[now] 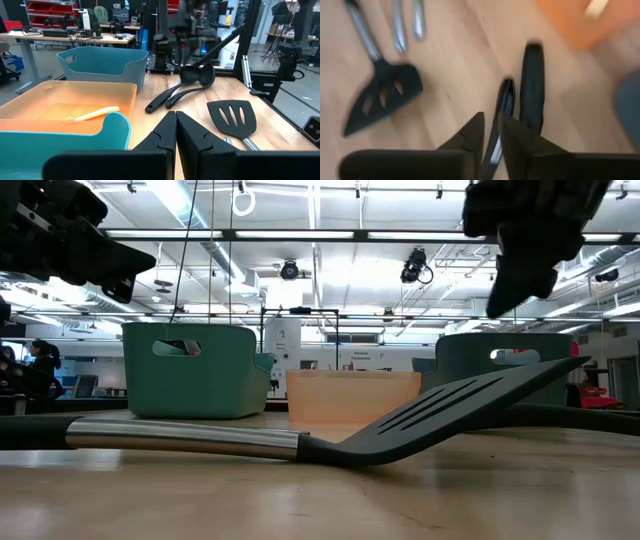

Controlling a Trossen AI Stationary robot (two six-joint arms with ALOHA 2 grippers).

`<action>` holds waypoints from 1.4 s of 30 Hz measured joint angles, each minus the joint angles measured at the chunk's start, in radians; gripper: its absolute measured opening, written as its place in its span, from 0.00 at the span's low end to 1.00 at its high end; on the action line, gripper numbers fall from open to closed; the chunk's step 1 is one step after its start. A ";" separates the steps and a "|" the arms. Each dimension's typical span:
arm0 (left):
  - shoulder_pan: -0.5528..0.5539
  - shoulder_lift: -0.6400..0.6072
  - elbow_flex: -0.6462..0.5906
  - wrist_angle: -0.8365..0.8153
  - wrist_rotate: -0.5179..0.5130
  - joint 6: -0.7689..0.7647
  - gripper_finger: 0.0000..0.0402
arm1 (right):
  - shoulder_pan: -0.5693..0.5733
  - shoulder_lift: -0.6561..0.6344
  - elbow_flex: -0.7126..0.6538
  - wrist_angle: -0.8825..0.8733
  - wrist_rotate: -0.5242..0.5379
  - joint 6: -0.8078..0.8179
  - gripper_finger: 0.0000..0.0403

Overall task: Pick & Place Kitchen Items
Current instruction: Put the bottom black serving spoon into the blue bin

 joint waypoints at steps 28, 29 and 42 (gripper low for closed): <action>0.000 0.000 0.000 -0.001 0.000 0.003 0.03 | 0.069 0.497 0.334 -0.399 -0.113 0.203 0.38; 0.000 0.000 0.000 -0.001 0.000 0.003 0.03 | 0.069 0.497 0.328 -0.388 -0.108 0.203 0.38; 0.000 0.000 0.000 -0.001 0.000 0.003 0.03 | 0.068 0.497 0.207 -0.279 -0.082 0.247 0.38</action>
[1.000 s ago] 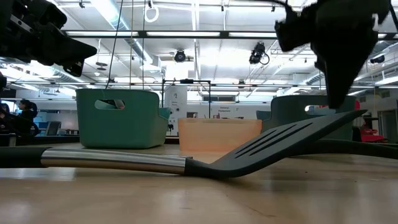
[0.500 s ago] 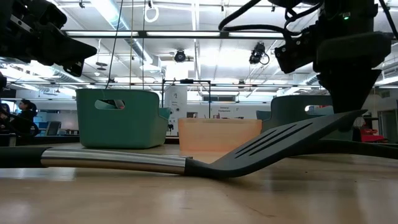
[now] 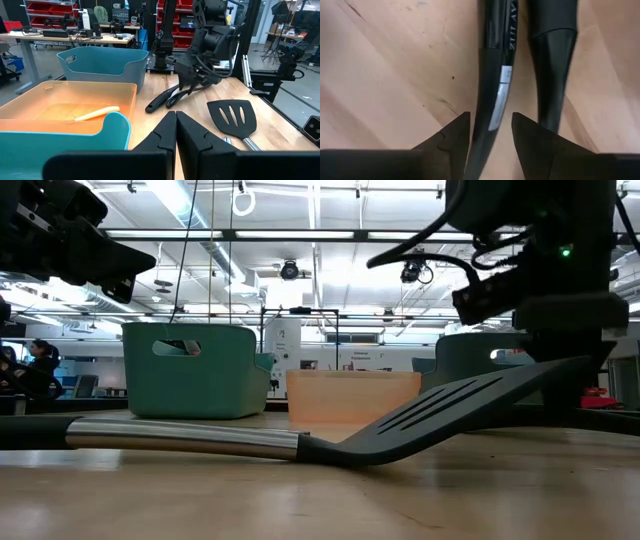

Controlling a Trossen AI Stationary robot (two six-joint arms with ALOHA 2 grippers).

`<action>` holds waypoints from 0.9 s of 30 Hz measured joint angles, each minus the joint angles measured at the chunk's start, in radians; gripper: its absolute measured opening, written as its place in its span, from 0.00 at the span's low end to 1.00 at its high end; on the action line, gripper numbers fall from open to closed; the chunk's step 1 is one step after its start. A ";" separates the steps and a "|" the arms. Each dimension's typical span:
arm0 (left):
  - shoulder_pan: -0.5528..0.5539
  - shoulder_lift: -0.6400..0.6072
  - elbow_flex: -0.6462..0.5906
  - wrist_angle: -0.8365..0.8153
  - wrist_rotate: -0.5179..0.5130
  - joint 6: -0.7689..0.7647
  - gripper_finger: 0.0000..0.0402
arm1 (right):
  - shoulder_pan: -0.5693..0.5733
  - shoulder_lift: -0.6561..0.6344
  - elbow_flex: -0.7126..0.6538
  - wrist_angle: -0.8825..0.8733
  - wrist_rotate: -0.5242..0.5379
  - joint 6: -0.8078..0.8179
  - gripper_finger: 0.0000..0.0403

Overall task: Pick & Place Kitchen Items
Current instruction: Put the bottom black serving spoon into the blue bin

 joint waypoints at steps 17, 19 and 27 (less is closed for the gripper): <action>0.000 0.000 0.000 0.000 0.000 0.000 0.03 | 0.000 0.000 -0.039 0.080 -0.027 0.000 0.14; 0.000 0.000 0.000 0.000 0.000 0.000 0.03 | 0.000 0.000 -0.037 0.089 -0.051 0.000 0.14; 0.000 0.000 0.000 0.000 0.000 0.000 0.03 | 0.001 -0.032 0.056 0.121 -0.017 -0.136 0.14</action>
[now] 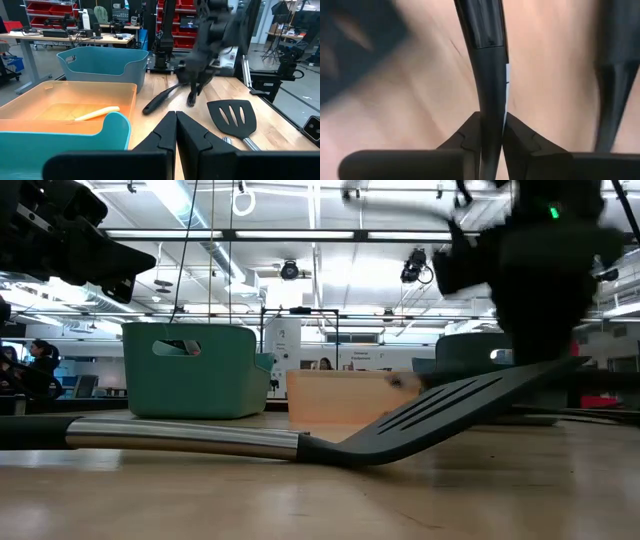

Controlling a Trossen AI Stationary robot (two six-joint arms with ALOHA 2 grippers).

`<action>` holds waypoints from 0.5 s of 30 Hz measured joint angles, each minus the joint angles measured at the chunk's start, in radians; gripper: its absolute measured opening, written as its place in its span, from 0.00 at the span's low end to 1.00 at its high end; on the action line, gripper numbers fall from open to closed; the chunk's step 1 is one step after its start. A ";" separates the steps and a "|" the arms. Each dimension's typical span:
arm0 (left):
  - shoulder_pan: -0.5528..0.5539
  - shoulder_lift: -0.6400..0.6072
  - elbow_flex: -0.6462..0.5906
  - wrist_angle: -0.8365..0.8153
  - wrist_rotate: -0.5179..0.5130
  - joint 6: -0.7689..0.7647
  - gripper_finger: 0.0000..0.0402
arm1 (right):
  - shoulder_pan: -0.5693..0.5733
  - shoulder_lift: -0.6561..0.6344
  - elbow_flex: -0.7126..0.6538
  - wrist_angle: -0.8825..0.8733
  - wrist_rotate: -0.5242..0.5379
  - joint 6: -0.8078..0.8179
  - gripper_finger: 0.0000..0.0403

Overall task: Pick & Place Kitchen Items
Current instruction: Put the bottom black serving spoon into the blue bin

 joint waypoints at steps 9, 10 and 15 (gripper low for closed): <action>0.000 0.000 0.000 -0.001 0.000 0.000 0.03 | -0.001 -0.267 0.010 0.148 0.218 -0.232 0.14; 0.000 0.000 0.000 -0.002 0.000 0.000 0.03 | -0.001 -0.298 0.002 0.163 0.224 -0.248 0.14; 0.000 0.000 0.000 -0.004 0.000 0.000 0.03 | 0.001 -0.478 -0.109 0.332 0.163 -0.331 0.14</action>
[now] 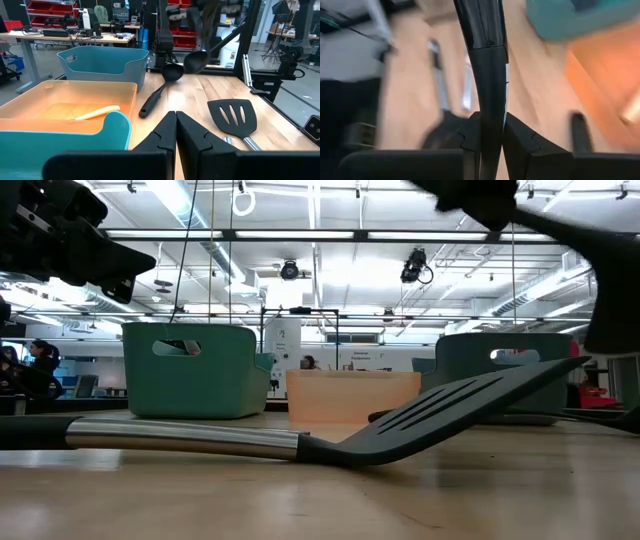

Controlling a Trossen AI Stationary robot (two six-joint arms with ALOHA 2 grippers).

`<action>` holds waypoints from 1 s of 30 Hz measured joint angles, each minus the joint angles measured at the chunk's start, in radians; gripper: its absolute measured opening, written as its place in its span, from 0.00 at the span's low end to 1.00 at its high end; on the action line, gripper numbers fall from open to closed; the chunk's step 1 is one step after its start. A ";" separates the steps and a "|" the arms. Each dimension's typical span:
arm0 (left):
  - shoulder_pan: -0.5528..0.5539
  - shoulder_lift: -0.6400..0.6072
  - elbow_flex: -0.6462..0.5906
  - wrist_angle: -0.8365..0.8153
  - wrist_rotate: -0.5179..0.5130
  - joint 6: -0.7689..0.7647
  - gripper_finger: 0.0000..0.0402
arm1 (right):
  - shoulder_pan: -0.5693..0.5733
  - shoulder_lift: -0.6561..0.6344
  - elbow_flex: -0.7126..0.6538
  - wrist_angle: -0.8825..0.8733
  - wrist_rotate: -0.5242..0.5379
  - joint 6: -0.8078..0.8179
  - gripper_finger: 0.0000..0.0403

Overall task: Pick & Place Kitchen Items
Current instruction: Put the bottom black serving spoon into the blue bin

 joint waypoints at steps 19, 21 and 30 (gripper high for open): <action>0.000 0.000 0.000 -0.001 0.000 -0.001 0.03 | 0.001 -0.695 -0.759 0.892 0.180 -0.215 0.14; 0.000 0.000 0.000 -0.001 0.000 -0.002 0.03 | 0.002 -0.755 -0.761 0.842 0.196 -0.241 0.14; 0.000 0.000 0.000 -0.014 0.000 -0.003 0.03 | 0.001 -1.027 -0.761 0.590 0.200 -0.269 0.14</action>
